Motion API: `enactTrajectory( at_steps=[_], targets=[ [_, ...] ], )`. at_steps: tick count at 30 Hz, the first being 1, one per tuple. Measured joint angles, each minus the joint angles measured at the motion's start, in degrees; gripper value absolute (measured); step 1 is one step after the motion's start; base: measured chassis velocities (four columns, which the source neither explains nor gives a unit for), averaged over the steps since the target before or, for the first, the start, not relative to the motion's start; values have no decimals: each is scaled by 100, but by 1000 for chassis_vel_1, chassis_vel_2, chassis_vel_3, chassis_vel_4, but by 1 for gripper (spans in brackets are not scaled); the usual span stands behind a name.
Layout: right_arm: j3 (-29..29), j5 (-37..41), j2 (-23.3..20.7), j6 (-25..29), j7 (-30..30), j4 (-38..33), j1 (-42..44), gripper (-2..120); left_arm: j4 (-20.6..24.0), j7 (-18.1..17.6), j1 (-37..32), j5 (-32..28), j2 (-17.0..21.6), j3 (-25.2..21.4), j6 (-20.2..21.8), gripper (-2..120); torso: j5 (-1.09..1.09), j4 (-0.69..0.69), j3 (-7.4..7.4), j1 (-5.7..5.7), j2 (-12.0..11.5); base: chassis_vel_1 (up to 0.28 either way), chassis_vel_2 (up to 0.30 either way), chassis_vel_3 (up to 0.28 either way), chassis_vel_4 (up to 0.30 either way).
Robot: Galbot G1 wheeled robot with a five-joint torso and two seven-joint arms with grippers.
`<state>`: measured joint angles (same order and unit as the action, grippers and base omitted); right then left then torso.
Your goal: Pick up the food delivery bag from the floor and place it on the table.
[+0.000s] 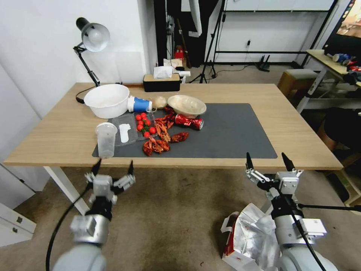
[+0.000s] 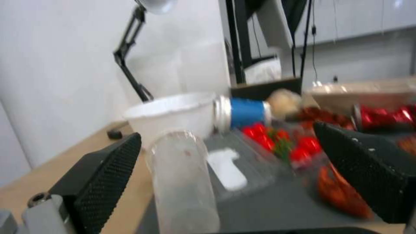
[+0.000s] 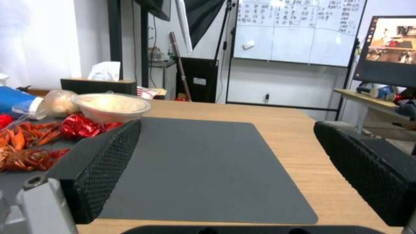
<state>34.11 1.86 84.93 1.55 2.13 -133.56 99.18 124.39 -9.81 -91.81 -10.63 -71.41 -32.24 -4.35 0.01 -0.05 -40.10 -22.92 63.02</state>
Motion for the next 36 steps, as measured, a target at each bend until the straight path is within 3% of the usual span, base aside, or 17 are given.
enactTrajectory(
  at_steps=[3,14,36],
  targets=[
    [-1,0,3,-2,-3,-14,-11,100,-67,-10,21,-128,56,30,-92,99,-4,5,0,0,0,0,0,0,0],
    [-25,-1,21,23,-34,-19,-34,100,-196,82,-18,-123,42,-19,-507,99,-1,5,5,5,-11,0,0,0,0],
    [-50,90,54,27,0,-43,-54,100,-243,160,-18,-107,-7,66,-610,97,-2,5,357,284,-641,0,0,0,0]
  ],
)
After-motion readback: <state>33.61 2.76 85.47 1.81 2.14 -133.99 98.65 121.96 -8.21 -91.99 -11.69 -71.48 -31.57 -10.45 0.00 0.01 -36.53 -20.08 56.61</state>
